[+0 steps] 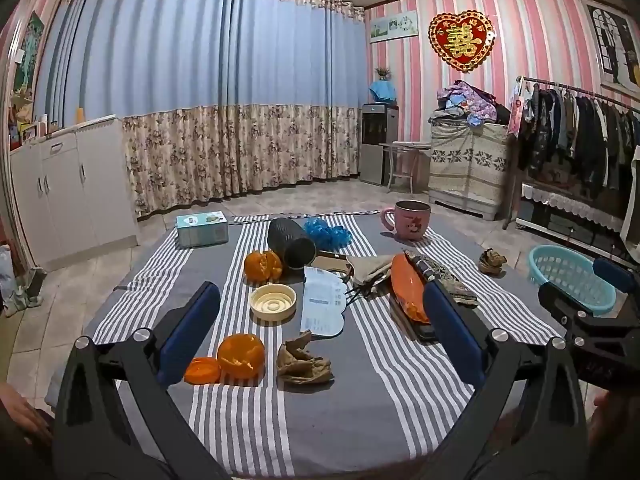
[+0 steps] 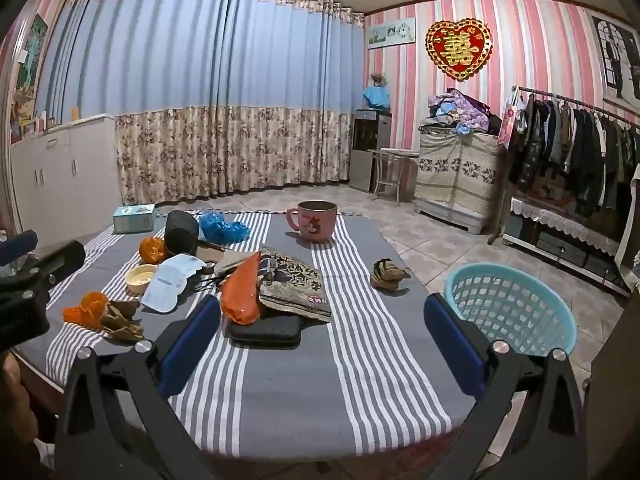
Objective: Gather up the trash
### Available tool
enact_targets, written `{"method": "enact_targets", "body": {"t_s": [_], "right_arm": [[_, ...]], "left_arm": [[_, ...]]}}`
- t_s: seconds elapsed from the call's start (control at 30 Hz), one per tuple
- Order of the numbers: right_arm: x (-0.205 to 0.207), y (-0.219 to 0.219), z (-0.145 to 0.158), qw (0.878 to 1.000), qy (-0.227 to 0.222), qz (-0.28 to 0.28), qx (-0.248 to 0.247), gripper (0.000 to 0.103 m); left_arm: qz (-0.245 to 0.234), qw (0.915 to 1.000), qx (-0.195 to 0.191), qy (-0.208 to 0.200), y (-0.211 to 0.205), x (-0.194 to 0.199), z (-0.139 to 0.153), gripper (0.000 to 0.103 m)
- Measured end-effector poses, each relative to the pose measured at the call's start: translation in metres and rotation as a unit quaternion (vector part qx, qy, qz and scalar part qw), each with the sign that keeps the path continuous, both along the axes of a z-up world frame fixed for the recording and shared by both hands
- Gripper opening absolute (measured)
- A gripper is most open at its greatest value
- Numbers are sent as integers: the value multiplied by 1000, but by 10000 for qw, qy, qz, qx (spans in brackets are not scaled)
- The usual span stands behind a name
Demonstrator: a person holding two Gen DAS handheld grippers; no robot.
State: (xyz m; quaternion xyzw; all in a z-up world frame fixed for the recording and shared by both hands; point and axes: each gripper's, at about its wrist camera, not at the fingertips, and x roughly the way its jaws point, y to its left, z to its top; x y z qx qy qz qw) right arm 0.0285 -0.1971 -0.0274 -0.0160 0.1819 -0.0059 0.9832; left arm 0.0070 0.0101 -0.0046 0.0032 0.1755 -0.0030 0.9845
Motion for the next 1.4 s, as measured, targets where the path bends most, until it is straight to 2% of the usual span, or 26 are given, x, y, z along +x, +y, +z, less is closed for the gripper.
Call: {"method": "enact_targets", "body": {"t_s": [0.4, 1.4], "right_arm": [[-3, 0, 8, 9999, -64, -31, -100, 99], [6, -5, -1, 10000, 57, -60, 9, 99]], "left_arm": [[-18, 10000, 11, 23, 1, 1, 0, 98], [-166, 9999, 3, 24, 6, -1, -4, 98]]}}
